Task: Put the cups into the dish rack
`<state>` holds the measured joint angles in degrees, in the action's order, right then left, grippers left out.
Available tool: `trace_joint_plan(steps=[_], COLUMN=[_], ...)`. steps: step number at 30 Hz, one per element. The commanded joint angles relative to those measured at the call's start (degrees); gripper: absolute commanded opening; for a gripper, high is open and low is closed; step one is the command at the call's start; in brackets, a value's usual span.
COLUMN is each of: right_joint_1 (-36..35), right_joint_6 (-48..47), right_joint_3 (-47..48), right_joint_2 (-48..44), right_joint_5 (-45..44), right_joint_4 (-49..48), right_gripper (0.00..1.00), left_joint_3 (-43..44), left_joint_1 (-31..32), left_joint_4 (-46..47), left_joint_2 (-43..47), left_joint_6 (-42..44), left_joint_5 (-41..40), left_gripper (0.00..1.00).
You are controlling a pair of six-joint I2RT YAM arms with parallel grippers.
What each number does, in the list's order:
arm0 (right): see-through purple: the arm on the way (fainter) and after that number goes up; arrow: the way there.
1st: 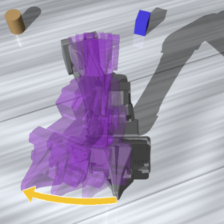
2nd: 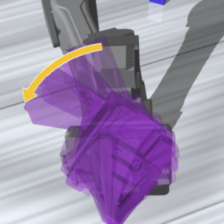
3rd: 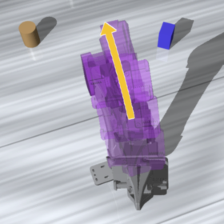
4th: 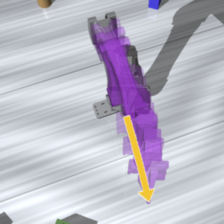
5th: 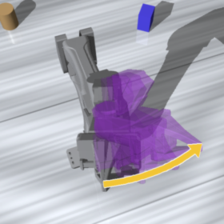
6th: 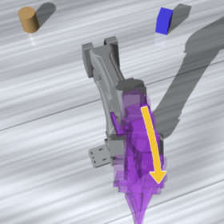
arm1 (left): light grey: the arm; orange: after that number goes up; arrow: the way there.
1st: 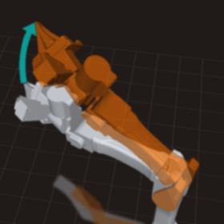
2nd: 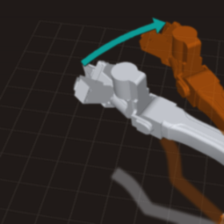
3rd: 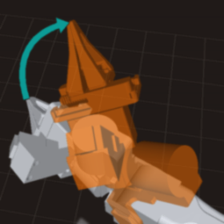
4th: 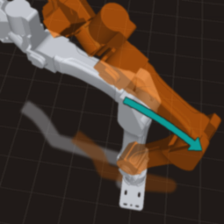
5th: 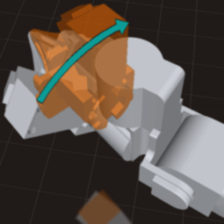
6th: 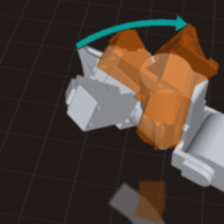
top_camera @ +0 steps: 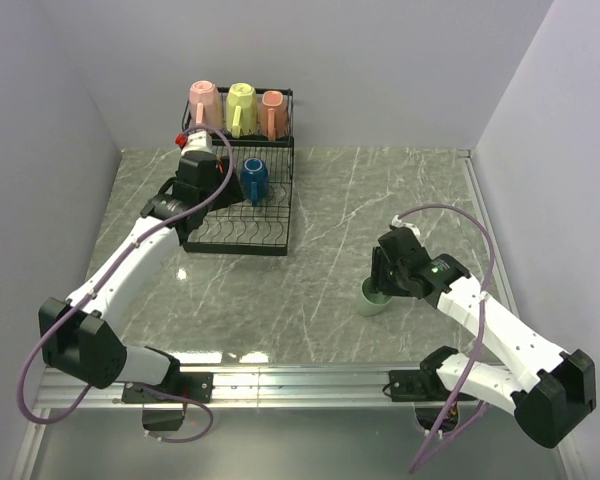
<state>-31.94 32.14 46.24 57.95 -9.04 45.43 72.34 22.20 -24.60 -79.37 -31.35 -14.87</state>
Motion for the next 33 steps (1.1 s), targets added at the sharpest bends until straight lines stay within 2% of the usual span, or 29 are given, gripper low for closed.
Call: trace_joint_plan(steps=[1, 8, 12, 20, 33], right_joint_1=[0.22, 0.21, 0.22, 0.22, 0.21], right_joint_6=[0.29, -1.46, -1.99, -1.12, -0.24], right_joint_3=[3.33, 7.36, 9.04, 6.23, 2.72], right_joint_2=[0.41, -4.51, -1.63, 5.06, 15.69], right_joint_5=[-2.48, 0.42, -1.86, -2.82, 0.25], right_joint_4=[1.59, -0.08, 3.25, 3.96, 0.37], right_gripper=[0.59, 0.59, 0.59, 0.59, 0.58], left_joint_3=[-1.84, -3.43, -2.73, -0.09, -0.35], left_joint_1=[0.04, -0.05, 0.04, 0.04, -0.14], left_joint_4=[0.26, 0.43, 0.34, -0.71, -1.15], left_joint_2=[3.52, 4.49, 3.96, 3.44, 3.61], left_joint_6=[-1.6, -2.22, -2.22, -1.34, -1.52], left_joint_5=[-0.24, -0.16, 0.11, -1.12, 0.37], left_gripper=[0.77, 0.77, 0.76, 0.78, 0.78])
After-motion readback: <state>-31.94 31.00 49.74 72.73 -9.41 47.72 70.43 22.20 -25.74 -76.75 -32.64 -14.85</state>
